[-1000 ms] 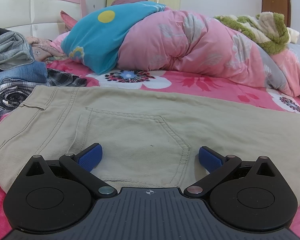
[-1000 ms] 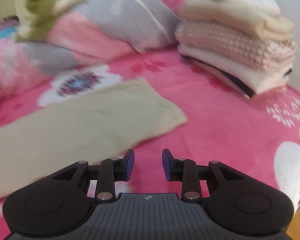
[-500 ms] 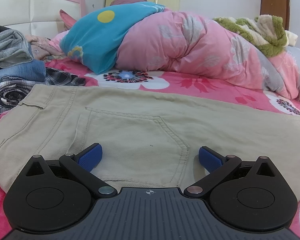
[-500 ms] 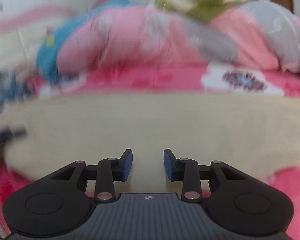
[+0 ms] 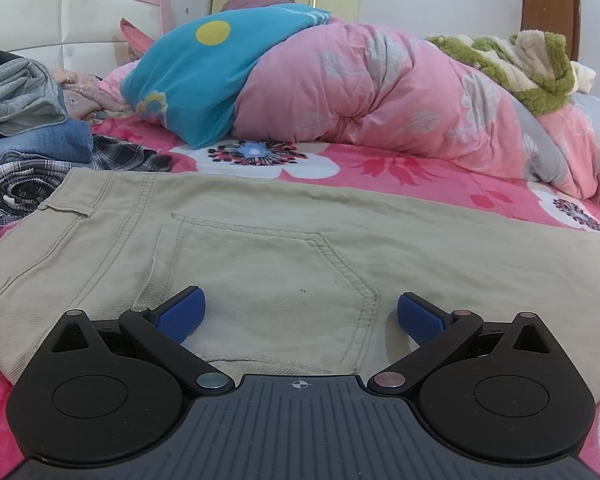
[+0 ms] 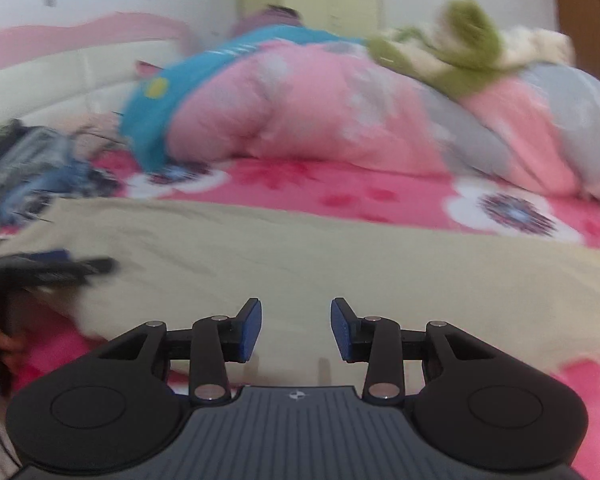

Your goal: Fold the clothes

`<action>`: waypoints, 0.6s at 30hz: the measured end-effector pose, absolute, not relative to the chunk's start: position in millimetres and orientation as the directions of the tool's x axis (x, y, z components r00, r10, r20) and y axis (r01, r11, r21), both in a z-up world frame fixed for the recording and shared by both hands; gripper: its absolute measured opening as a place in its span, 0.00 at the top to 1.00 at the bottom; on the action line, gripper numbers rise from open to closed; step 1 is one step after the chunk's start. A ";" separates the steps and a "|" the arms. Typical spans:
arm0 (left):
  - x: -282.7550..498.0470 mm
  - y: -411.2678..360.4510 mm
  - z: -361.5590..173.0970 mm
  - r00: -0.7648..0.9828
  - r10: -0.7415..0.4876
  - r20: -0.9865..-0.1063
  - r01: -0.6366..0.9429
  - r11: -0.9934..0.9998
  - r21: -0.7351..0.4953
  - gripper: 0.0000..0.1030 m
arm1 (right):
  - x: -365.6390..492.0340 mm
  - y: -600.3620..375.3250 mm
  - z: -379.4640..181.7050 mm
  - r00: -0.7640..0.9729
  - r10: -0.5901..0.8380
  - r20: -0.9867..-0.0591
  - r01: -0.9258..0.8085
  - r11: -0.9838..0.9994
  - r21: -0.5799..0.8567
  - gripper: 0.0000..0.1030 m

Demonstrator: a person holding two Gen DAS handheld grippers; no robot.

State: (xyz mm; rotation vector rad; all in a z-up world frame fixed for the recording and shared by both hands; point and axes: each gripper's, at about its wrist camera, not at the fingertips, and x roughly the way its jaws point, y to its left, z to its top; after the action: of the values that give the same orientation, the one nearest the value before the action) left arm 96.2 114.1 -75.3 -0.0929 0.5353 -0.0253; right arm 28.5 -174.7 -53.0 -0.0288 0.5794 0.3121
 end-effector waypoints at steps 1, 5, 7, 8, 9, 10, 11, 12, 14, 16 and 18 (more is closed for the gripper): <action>96.0 114.1 -75.4 0.860 -0.049 -0.508 0.000 0.995 -0.095 0.00 | 31.0 -164.7 -52.5 0.787 0.305 -0.536 -0.322 0.944 0.065 0.61; 95.6 114.8 -75.1 0.860 -0.053 -0.507 0.004 0.995 -0.097 0.00 | 39.5 -135.7 -65.3 0.767 0.335 -0.547 -0.367 0.929 0.055 0.60; 95.5 114.8 -75.1 0.860 -0.053 -0.507 0.005 0.995 -0.097 0.00 | 43.7 -131.6 -82.0 0.733 0.329 -0.595 -0.362 0.930 0.068 0.60; 95.5 114.8 -75.1 0.860 -0.053 -0.508 0.005 0.995 -0.096 0.00 | 45.0 -131.1 -89.6 0.717 0.325 -0.616 -0.360 0.930 0.071 0.59; 95.6 114.7 -75.1 0.860 -0.053 -0.508 0.005 0.995 -0.096 0.00 | 42.7 -132.2 -96.1 0.719 0.323 -0.616 -0.359 0.931 0.070 0.59; 95.6 114.7 -75.0 0.860 -0.052 -0.508 0.004 0.995 -0.095 0.00 | 39.7 -133.2 -96.8 0.728 0.325 -0.604 -0.358 0.931 0.069 0.58; 95.6 114.7 -75.0 0.860 -0.052 -0.508 0.004 0.995 -0.095 0.00 | 37.2 -134.2 -97.3 0.735 0.326 -0.594 -0.357 0.931 0.069 0.58; 95.5 114.6 -74.8 0.860 -0.052 -0.508 0.004 0.996 -0.094 0.00 | 36.8 -134.9 -96.3 0.735 0.326 -0.594 -0.356 0.932 0.070 0.58; 95.4 114.6 -74.7 0.860 -0.052 -0.508 0.004 0.996 -0.094 0.00 | 36.9 -134.7 -96.2 0.734 0.326 -0.596 -0.357 0.931 0.070 0.58; 95.3 114.5 -74.9 0.860 -0.052 -0.508 0.004 0.995 -0.095 0.00 | 36.5 -134.3 -96.6 0.734 0.326 -0.595 -0.359 0.931 0.067 0.58; 95.7 113.7 -75.0 0.859 -0.050 -0.509 0.003 0.996 -0.091 0.00 | 35.4 -133.8 -97.4 0.739 0.325 -0.590 -0.359 0.931 0.064 0.58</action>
State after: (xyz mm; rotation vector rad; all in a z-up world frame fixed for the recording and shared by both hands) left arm 95.7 113.7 -75.0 -0.0884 0.5363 -0.0278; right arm 35.4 -133.8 -97.4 -0.0551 0.6370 0.3756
